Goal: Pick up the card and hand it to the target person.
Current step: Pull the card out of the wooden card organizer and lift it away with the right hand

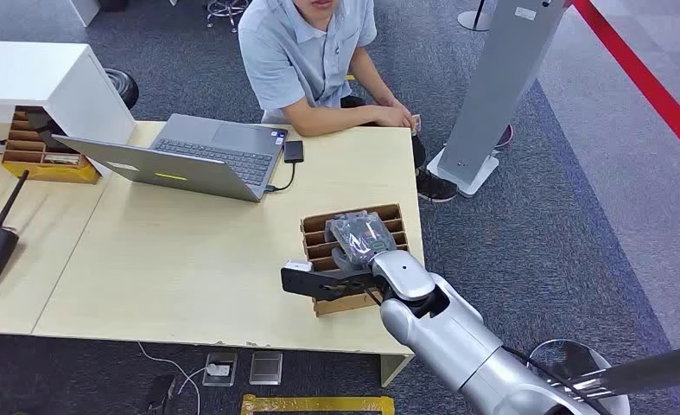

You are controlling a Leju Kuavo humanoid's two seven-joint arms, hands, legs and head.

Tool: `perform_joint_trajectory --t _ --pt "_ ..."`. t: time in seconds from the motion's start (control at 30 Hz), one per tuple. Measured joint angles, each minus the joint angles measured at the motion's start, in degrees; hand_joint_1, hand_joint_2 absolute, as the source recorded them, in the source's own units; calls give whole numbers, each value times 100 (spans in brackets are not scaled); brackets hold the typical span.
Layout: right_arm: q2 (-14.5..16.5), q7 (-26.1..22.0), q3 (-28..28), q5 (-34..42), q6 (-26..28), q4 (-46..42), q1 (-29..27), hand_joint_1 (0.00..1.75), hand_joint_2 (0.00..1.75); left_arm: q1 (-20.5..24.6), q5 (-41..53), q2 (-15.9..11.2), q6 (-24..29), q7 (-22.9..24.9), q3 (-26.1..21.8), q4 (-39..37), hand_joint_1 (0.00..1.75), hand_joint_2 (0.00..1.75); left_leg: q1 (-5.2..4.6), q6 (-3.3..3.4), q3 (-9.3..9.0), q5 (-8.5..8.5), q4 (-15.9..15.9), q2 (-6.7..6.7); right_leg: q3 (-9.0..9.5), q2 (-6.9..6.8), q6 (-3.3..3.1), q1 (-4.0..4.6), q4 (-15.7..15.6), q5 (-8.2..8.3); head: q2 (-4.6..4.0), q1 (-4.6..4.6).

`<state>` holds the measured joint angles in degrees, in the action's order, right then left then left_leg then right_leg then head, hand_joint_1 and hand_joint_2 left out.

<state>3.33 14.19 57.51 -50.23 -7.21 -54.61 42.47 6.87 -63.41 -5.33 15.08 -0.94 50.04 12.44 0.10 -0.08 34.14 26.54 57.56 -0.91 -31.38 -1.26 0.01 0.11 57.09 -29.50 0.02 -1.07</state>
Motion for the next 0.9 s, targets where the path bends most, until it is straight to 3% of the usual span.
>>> perform_joint_trajectory --t 0.23,0.37,0.9 --pt "21 -5 2 1 6 29 11 168 175 -1 -13 -1 0 -3 27 0 0 0 0 0 0 0 0 0 0 0 0 0 0 0 0 1" --pt "23 -34 2 6 20 38 11 168 175 -2 -17 -5 -20 -33 42 0 0 175 0 0 0 0 0 0 0 0 0 0 0 0 0 1" --pt "-8 61 -75 90 245 -43 56 168 175 -50 -52 -33 2 -144 89 0 0 175 0 0 -1 0 0 -1 0 0 0 0 0 0 0 0"
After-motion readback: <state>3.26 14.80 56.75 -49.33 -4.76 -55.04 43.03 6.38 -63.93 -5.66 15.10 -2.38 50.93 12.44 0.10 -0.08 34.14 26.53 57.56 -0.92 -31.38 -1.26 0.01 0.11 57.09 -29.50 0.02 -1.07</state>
